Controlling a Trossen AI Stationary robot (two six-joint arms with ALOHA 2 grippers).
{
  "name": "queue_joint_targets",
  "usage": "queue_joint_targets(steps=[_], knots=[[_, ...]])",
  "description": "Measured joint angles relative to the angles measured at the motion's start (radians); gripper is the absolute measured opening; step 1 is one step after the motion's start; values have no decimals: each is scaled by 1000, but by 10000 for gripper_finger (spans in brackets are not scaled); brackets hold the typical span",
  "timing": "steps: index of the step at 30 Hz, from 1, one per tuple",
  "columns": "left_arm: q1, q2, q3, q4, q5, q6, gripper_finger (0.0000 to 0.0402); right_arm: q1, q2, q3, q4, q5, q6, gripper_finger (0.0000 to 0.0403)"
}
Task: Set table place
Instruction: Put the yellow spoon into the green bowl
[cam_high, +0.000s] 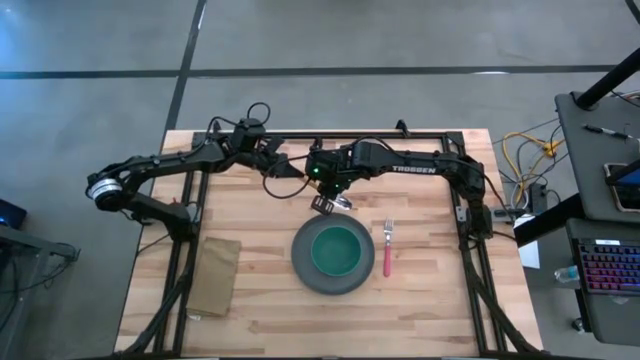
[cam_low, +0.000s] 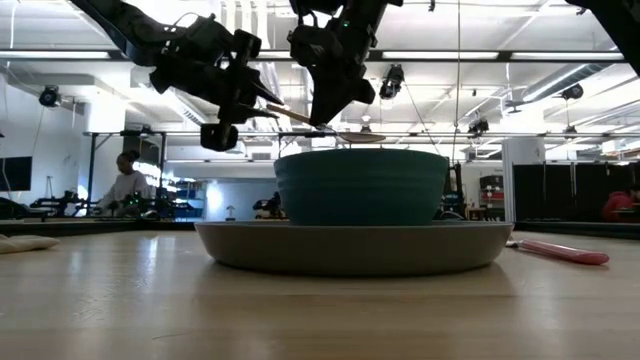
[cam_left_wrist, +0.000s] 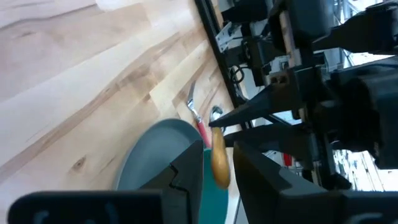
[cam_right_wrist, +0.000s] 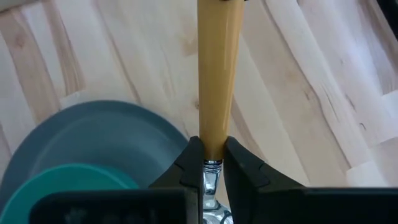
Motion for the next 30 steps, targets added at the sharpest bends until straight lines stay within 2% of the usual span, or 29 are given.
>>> queue_joint_targets(steps=[14, 19, 23, 30], knots=[[0, 0, -13, 0, -1, 4, 71, 0, 0, 0, 0, 1, 0, 29], [0, 0, -13, 2, -11, 17, 41, 0, 0, 0, 0, -3, 8, 29], [0, -2, -9, 9, -12, 34, 12, 0, 0, 0, 0, -3, 8, 55], [0, 0, -14, -19, -34, 62, 11, 0, -3, 0, 2, -6, 34, 98]])
